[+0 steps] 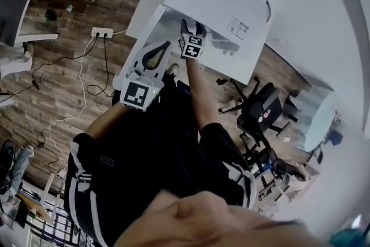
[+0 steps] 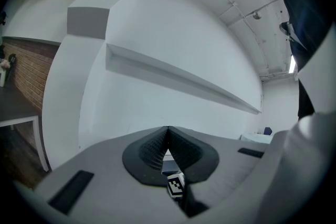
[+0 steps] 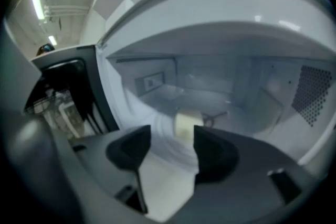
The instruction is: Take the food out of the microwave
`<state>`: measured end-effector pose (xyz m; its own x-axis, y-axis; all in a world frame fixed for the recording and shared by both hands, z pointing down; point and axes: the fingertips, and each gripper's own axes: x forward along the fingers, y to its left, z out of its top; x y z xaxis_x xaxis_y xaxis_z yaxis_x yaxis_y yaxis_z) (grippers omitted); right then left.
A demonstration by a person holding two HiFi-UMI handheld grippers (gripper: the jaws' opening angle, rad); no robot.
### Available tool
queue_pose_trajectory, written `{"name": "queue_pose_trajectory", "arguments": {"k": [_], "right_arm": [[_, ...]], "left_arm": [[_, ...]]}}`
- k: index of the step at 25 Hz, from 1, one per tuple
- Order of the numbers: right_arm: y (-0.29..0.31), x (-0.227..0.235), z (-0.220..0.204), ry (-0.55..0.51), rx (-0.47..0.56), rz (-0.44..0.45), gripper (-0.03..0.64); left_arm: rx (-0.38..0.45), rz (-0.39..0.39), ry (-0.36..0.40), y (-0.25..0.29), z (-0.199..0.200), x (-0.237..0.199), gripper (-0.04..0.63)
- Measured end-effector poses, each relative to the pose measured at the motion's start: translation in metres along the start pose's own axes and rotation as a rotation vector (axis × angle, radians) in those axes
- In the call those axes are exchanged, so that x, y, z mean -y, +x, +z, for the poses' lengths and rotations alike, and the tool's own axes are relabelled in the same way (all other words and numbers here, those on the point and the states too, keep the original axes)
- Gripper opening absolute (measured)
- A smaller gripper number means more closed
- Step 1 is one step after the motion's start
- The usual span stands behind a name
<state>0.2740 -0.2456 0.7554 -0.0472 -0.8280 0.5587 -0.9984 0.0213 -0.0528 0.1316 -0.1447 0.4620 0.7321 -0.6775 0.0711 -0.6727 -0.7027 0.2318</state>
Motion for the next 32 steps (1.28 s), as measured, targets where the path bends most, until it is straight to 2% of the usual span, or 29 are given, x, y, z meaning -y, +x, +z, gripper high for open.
{"name": "queue_pose_trajectory", "arguments": {"k": [14,32], "right_arm": [[0.039,0.02,0.003,-0.01,-0.008,-0.04,0.291],[0.066,0.028,-0.006,-0.056,-0.113,-0.057,0.299]], "left_arm": [[-0.024,0.031,-0.025,0.004,-0.005,-0.009,0.031],[-0.051,0.056,-0.036,0.006,-0.011,-0.017,0.031]]}}
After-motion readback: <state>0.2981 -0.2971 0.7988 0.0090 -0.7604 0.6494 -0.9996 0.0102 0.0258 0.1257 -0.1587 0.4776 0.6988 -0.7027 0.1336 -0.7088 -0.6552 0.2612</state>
